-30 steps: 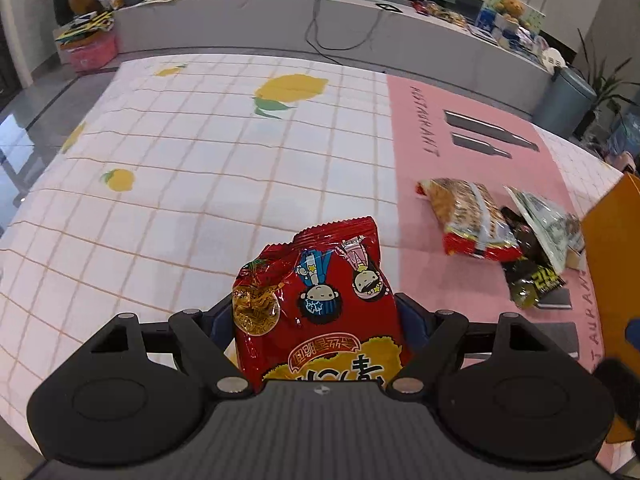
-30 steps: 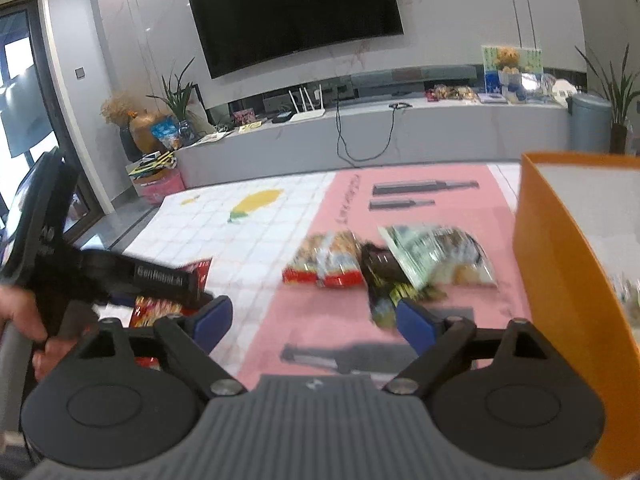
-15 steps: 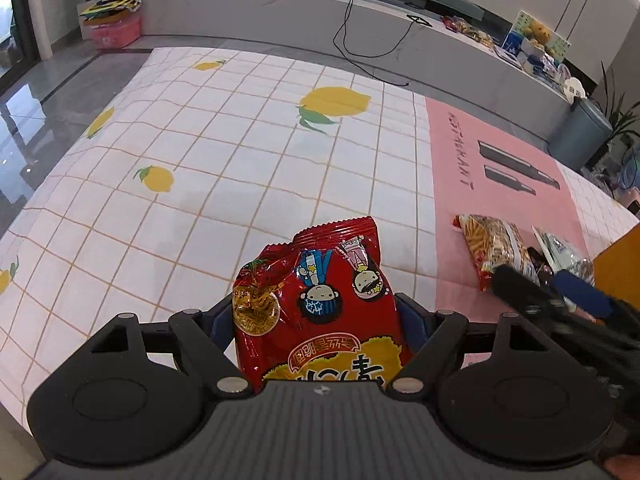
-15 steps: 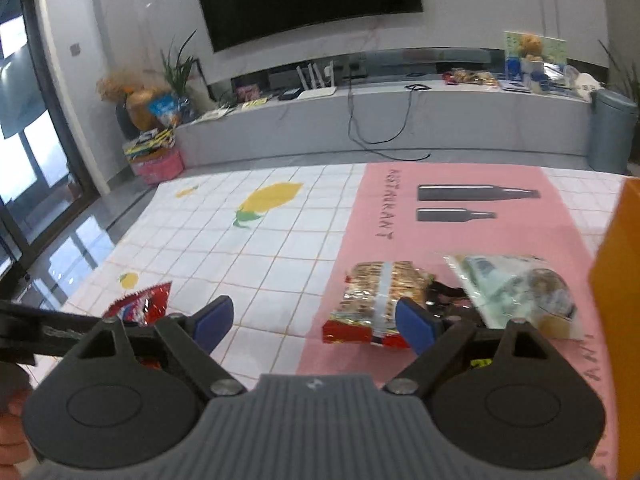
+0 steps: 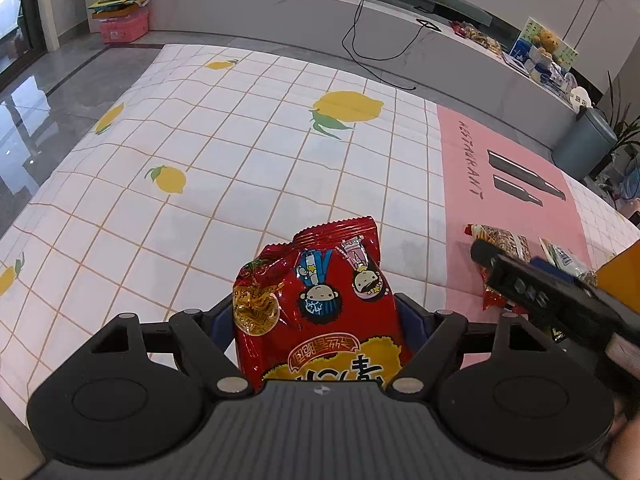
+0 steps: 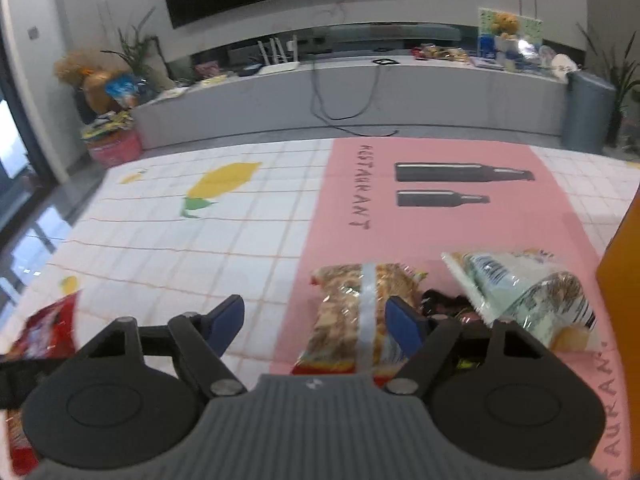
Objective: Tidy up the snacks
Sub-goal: 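Grasp the clear peanut-snack packet with right tool while left holds red bag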
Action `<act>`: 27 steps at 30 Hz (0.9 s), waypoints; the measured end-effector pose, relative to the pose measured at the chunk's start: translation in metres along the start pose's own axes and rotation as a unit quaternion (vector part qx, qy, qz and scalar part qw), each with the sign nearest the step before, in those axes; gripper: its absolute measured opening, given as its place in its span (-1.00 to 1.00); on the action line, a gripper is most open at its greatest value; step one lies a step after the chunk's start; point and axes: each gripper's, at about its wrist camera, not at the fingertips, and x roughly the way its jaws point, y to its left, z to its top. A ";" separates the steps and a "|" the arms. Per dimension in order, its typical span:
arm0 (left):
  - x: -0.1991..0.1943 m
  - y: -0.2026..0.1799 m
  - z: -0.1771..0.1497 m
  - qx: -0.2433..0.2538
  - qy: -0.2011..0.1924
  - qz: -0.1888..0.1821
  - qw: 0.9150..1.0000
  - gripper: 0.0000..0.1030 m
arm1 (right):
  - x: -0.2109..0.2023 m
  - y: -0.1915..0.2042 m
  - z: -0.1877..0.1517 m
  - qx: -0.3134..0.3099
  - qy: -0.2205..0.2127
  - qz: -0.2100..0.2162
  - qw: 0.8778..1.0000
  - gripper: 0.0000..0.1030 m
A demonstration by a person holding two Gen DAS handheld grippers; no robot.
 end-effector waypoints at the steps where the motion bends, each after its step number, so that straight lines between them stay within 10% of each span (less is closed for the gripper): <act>1: 0.000 0.000 0.000 0.001 0.000 0.000 1.000 0.77 | 0.004 -0.001 0.001 -0.002 -0.002 -0.011 1.000 0.48; 6: 0.002 -0.001 0.000 0.001 0.003 0.001 1.000 0.77 | 0.023 -0.004 0.000 -0.024 0.014 -0.044 0.999 0.42; 11: 0.003 -0.003 0.000 0.005 0.006 -0.001 1.000 0.77 | 0.026 -0.003 -0.007 -0.054 0.013 -0.064 0.996 -0.11; 27: -0.022 -0.021 -0.008 0.017 -0.030 -0.025 0.999 0.76 | -0.092 -0.021 -0.008 -0.056 -0.076 0.033 0.995 -0.16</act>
